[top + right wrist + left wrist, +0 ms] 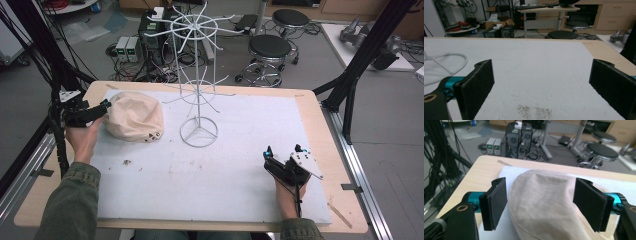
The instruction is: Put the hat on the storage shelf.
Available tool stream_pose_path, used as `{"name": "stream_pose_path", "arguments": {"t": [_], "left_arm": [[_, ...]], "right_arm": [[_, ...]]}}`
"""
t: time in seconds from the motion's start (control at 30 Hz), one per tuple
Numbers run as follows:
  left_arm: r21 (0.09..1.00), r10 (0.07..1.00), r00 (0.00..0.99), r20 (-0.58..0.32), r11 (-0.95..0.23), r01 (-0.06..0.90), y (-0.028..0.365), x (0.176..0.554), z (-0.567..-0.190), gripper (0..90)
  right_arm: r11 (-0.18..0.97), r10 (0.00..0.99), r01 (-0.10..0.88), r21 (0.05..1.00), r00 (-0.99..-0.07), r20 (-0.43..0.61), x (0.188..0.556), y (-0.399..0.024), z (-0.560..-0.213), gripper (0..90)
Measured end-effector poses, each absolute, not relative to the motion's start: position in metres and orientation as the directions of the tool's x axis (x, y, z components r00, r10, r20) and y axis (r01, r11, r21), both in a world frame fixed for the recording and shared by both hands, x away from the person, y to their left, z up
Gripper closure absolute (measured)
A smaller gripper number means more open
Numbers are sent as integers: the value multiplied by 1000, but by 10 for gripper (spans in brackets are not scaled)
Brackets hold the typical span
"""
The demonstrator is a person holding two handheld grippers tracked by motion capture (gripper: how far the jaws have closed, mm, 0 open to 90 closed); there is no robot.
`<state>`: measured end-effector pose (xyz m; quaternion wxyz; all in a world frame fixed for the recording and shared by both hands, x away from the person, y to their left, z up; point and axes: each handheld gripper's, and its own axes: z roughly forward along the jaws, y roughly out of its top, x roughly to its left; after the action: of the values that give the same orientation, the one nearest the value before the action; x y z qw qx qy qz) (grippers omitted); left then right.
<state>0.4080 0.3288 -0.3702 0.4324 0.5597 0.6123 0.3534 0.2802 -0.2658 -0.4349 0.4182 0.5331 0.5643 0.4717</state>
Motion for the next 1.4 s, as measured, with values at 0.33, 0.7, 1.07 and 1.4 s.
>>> {"name": "stream_pose_path", "arguments": {"t": [0.33,0.7,1.07,1.4], "left_arm": [[892,995,8,-99,86,443,334,437,-380,281],[854,997,-26,-69,72,516,334,469,-386,276],[826,996,-1,-94,78,558,336,478,-394,275],[796,997,4,-73,56,603,333,483,-406,262]], "right_arm": [[-9,997,205,979,-67,24,281,-267,-435,48],[-6,998,216,976,-67,21,283,-267,-436,48],[-6,997,230,973,-78,25,284,-266,-437,48],[-1,997,228,974,-76,19,285,-266,-437,48]]}}
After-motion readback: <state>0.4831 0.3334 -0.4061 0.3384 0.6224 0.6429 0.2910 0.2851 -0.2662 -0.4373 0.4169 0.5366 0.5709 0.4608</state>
